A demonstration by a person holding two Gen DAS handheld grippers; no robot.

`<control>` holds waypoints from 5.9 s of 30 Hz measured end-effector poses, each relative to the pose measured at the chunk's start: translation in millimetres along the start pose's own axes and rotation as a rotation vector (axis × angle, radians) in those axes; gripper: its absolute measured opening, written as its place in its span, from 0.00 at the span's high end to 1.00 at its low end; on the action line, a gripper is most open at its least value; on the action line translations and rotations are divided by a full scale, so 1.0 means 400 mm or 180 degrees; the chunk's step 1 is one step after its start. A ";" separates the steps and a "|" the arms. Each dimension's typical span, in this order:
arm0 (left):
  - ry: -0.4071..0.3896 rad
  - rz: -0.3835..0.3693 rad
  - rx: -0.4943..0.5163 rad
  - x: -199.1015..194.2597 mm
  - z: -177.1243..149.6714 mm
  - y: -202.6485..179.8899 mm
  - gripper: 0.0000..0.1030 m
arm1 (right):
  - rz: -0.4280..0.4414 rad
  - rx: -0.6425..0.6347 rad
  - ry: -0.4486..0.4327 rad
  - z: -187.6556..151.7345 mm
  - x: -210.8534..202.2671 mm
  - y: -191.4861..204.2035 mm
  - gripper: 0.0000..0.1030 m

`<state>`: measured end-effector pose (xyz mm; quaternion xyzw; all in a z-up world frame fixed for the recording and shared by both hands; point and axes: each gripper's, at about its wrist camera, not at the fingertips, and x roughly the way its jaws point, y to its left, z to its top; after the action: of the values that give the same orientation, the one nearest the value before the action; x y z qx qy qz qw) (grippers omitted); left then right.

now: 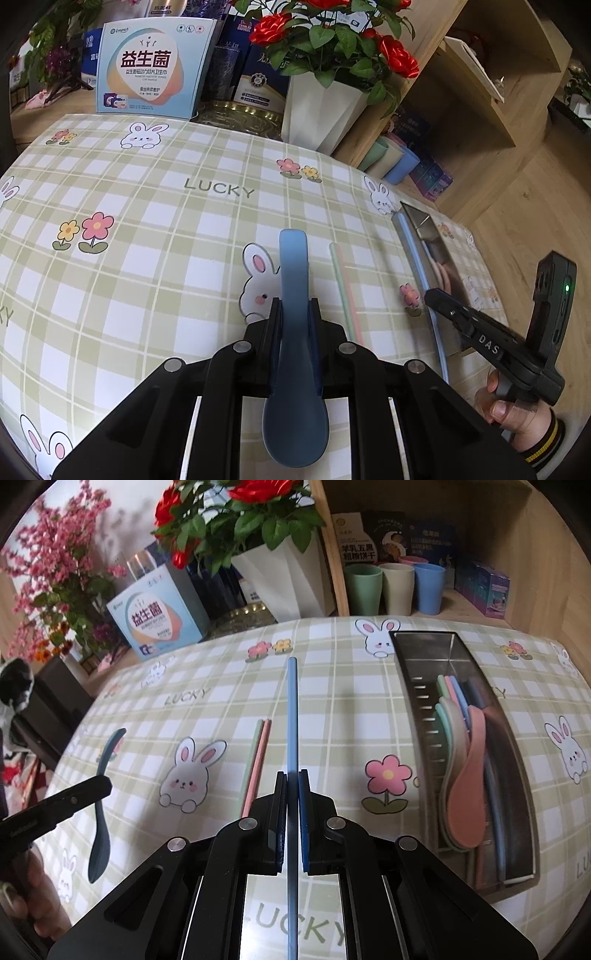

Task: Organize utensils
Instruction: 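Carry the blue chopstick into the steel tray with the right gripper while the left gripper holds the blue spoon, then lower the blue spoon into the steel tray with the left gripper and open, then lower the left gripper onto the green chopstick and close it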

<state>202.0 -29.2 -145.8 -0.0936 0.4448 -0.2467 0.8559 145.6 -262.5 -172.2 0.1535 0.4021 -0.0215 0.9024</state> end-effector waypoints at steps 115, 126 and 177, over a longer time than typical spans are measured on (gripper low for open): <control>0.0812 -0.0262 0.0903 0.468 0.077 -0.618 0.79 | -0.0607 0.0869 0.0013 0.031 -0.106 -0.521 0.17; 0.0540 -0.0304 0.1050 0.315 0.119 -0.532 0.79 | -0.0635 0.0827 -0.0026 0.036 -0.134 -0.463 0.17; 0.0639 0.0591 0.1034 0.293 -0.035 -0.191 0.70 | -0.0602 0.0719 0.0074 0.012 -0.118 -0.319 0.17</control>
<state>221.3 -153.5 -208.8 0.1121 0.4889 -0.2433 0.8302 96.4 -389.5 -168.0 0.2157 0.4202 -0.1497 0.8686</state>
